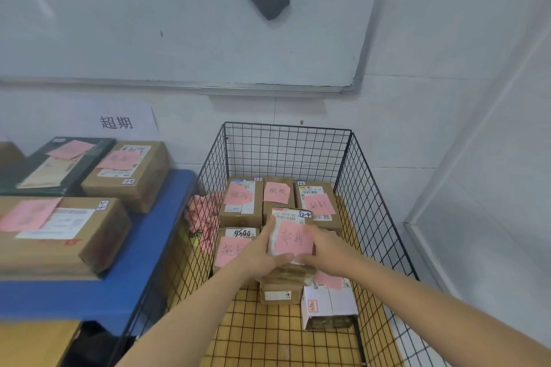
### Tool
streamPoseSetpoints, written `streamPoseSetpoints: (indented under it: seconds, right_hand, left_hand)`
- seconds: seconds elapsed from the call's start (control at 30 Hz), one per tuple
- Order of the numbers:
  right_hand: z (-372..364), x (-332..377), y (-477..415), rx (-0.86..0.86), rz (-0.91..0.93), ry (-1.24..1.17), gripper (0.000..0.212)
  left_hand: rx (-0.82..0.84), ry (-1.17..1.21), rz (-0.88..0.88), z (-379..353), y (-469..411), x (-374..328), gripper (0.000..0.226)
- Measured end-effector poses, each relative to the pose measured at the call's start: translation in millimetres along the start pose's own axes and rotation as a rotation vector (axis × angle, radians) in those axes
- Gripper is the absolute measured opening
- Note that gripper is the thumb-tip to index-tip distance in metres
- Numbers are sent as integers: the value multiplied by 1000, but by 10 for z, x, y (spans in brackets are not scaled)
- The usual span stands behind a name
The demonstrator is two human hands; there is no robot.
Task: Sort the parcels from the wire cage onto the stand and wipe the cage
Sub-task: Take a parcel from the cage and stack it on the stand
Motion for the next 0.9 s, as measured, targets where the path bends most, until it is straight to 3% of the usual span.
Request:
streamPoseSetpoints:
  seconds: [0.37, 0.5, 0.67, 0.9]
  right_hand:
    - [149, 53, 39, -124, 7, 74, 74]
    - [270, 142, 116, -204, 58, 26, 65]
    - [434, 261, 238, -339, 119, -106, 62]
    - [711, 478, 359, -421, 109, -29, 57]
  left_hand:
    - [-87, -48, 39, 61, 18, -74, 91]
    - [-94, -7, 47, 129, 56, -129, 92]
    - [-168, 52, -10, 363, 102, -274, 88]
    - [-186, 79, -81, 622, 184, -535, 83]
Point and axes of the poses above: each hand's wrist, its own y-axis away from the middle knuckle, its own z-axis out of the back of the hand, x = y × z, the point moved 7 cm from there along -y, towards the middle knuckle, and after that the axes turned 3 degrees about -z, right-handed, at the moved point
